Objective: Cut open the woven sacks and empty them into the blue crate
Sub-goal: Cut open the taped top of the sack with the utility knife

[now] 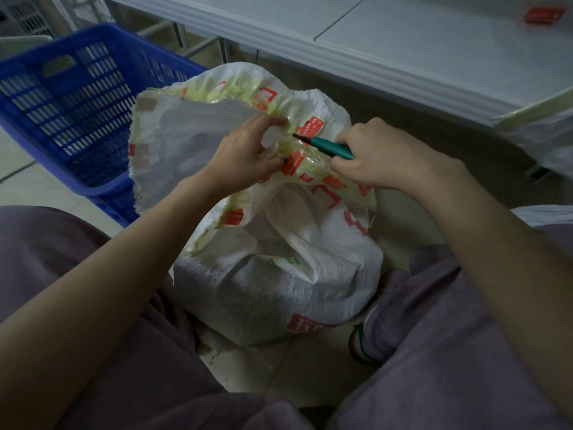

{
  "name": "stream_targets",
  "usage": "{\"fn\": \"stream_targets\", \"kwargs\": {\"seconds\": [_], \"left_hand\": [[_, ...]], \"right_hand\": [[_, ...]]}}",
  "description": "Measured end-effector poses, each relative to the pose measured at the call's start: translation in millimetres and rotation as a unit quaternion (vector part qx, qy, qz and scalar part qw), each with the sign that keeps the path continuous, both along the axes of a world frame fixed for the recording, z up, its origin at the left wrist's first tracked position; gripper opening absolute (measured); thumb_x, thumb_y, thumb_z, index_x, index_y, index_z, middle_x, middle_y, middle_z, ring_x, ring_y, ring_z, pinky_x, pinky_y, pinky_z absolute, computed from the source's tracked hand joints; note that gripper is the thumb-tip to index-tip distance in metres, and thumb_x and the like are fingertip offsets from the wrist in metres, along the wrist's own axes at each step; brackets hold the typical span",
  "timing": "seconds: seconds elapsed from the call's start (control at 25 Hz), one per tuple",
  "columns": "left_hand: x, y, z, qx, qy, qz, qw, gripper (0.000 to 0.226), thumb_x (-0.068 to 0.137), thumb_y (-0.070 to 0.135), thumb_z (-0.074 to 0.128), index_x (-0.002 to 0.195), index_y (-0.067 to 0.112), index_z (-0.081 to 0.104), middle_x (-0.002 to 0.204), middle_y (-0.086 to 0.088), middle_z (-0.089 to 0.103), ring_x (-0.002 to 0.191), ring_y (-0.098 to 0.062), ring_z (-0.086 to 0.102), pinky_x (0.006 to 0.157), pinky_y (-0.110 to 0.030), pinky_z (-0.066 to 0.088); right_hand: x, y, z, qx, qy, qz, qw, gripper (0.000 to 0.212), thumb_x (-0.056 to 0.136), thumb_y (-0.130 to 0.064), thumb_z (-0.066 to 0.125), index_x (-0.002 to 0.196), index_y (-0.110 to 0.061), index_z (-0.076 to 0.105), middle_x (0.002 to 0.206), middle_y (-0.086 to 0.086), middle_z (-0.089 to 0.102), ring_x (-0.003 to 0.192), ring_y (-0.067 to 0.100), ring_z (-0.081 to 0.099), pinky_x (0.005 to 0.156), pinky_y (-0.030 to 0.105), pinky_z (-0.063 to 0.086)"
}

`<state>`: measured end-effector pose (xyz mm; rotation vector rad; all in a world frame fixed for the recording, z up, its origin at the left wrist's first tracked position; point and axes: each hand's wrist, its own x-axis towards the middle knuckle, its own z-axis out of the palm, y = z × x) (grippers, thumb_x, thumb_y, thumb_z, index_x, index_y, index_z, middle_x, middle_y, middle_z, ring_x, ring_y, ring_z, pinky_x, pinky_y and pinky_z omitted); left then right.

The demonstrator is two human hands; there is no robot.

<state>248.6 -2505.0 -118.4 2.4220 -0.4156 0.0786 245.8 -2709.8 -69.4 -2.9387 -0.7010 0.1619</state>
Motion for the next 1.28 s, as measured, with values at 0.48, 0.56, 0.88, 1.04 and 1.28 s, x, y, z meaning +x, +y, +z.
{"fn": "stream_targets", "kwargs": {"seconds": [0.48,0.56,0.88,1.04,1.28], "left_hand": [[0,-8,-1,0.079,-0.044,-0.039,0.995,0.055,0.087,0.025,0.061,0.136,0.014,0.04,0.138,-0.003,0.044,0.096,-0.015,0.06,0.077,-0.033,0.053],[0,-8,-3,0.095,-0.046,-0.038,0.994,0.056,0.086,0.025,0.061,0.137,0.014,0.04,0.138,-0.004,0.044,0.099,-0.015,0.058,0.076,-0.029,0.049],[-1,-6,2,0.165,-0.057,-0.019,0.984,0.057,0.089,0.027,0.058,0.14,0.014,0.036,0.143,-0.004,0.04,0.111,-0.021,0.055,0.079,-0.027,0.044],[3,-1,3,0.126,-0.018,0.028,0.991,0.054,0.09,0.02,0.055,0.14,0.014,0.036,0.143,-0.004,0.038,0.1,-0.026,0.06,0.083,-0.042,0.051],[3,-5,4,0.102,-0.013,0.019,0.995,0.055,0.09,0.018,0.056,0.14,0.016,0.034,0.145,-0.004,0.035,0.096,-0.02,0.06,0.08,-0.041,0.053]], "right_hand": [[1,11,-2,-0.059,0.011,-0.017,0.998,0.03,0.095,-0.028,0.046,0.068,-0.018,0.04,0.064,0.0,0.043,0.052,0.012,0.042,0.046,0.025,0.027],[2,16,-3,-0.069,0.011,-0.025,0.997,0.037,0.096,-0.028,0.046,0.063,-0.02,0.032,0.065,0.0,0.04,0.053,0.012,0.04,0.046,0.027,0.028],[14,34,-16,-0.054,0.041,-0.065,0.996,0.012,0.096,-0.029,0.046,0.092,-0.018,0.043,0.07,0.0,0.039,0.059,0.015,0.042,0.049,0.028,0.029],[8,35,-13,-0.065,0.044,-0.06,0.995,0.015,0.095,-0.026,0.047,0.087,-0.013,0.044,0.068,0.002,0.04,0.058,0.016,0.042,0.048,0.028,0.028],[3,17,0,-0.071,0.062,-0.056,0.994,0.032,0.095,-0.023,0.049,0.067,-0.015,0.036,0.068,0.003,0.048,0.055,0.013,0.046,0.047,0.027,0.031]]}}
